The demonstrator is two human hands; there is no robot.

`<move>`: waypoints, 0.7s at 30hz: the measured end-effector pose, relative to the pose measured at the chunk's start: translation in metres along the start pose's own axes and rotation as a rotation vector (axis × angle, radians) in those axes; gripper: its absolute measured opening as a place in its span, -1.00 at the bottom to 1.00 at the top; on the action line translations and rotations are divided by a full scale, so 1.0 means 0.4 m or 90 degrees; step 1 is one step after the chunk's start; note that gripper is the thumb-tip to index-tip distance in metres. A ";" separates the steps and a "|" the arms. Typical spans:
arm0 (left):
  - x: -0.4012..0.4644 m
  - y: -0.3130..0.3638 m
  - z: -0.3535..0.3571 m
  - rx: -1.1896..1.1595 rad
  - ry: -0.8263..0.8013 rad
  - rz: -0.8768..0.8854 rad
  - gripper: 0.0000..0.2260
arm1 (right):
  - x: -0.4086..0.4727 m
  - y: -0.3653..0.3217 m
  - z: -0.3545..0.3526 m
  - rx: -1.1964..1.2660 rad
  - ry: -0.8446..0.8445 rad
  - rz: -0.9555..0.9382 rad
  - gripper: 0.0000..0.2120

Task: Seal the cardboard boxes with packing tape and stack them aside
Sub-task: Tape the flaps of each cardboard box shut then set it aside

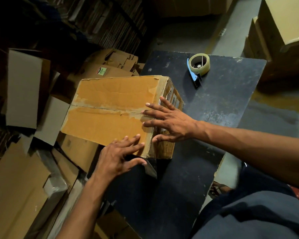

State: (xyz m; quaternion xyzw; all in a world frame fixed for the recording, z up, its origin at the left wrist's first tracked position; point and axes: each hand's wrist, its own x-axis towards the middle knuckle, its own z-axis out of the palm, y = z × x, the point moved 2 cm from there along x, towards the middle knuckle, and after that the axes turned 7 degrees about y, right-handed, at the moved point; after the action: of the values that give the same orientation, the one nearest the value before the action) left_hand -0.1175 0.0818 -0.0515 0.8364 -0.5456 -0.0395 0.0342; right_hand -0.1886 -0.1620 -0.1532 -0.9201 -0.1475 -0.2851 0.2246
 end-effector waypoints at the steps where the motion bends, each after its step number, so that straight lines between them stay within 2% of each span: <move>1: -0.011 0.007 0.018 0.020 0.051 0.040 -0.45 | 0.000 0.000 0.001 0.003 0.003 0.002 -0.40; 4: -0.046 0.011 0.058 0.049 0.190 0.090 -0.63 | -0.002 0.002 0.006 0.005 0.021 0.003 -0.44; 7: -0.069 0.007 0.093 0.102 0.254 0.122 -0.71 | -0.005 -0.001 0.009 -0.001 0.036 0.004 -0.43; 12: -0.078 0.006 0.121 0.101 0.291 0.104 -0.69 | -0.008 -0.007 0.009 0.013 0.038 0.011 -0.37; 21: -0.076 0.026 0.128 0.151 0.304 0.089 -0.53 | -0.015 -0.019 0.007 0.007 0.027 0.021 -0.32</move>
State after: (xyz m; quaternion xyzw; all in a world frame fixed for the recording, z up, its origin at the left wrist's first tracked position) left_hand -0.1444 0.1048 -0.1004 0.7807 -0.5790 0.2255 0.0665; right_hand -0.1951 -0.1551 -0.1561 -0.9147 -0.1291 -0.3003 0.2377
